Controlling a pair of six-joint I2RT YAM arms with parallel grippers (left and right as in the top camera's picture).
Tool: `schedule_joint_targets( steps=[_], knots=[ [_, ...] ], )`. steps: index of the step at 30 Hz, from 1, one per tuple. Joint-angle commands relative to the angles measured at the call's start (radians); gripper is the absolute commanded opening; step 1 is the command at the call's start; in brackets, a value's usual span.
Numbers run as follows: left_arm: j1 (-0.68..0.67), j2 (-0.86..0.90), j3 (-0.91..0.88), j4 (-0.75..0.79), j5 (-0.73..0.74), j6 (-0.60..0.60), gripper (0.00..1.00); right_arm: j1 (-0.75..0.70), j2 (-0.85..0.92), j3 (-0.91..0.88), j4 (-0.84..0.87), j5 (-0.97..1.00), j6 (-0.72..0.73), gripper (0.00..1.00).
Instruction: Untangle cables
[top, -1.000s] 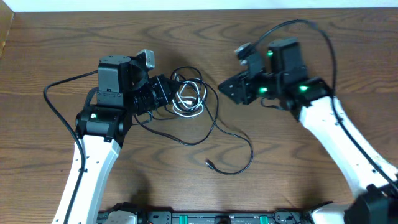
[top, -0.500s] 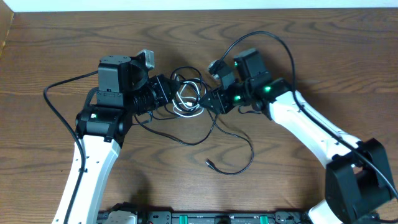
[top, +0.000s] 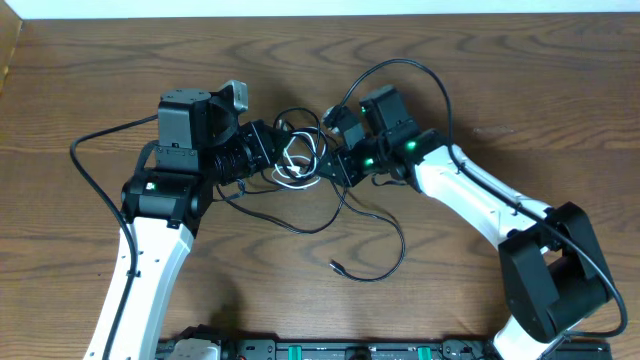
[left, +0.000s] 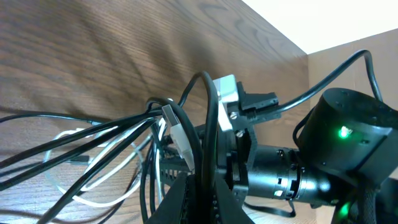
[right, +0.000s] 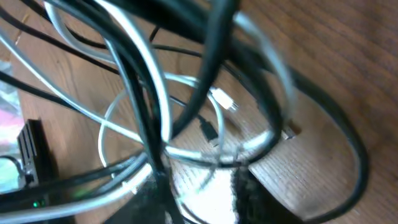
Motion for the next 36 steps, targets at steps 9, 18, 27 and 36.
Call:
schedule_joint_targets(
  steps=[9, 18, 27, 36],
  knots=[
    [0.003, -0.007, 0.010, -0.013, -0.078, -0.068, 0.07, 0.031, -0.042, 0.014, -0.010, 0.174, 0.051, 0.01],
    [0.003, -0.006, 0.008, -0.118, -0.326, -0.068, 0.07, -0.144, -0.369, 0.014, -0.163, 0.185, 0.050, 0.01],
    [0.003, -0.002, 0.008, -0.166, -0.386, -0.064, 0.08, -0.438, -0.598, 0.014, -0.287, 0.199, 0.050, 0.01],
    [0.003, 0.019, 0.008, -0.156, -0.334, 0.002, 0.07, -0.542, -0.594, 0.014, -0.334, 0.058, 0.030, 0.01]
  ],
)
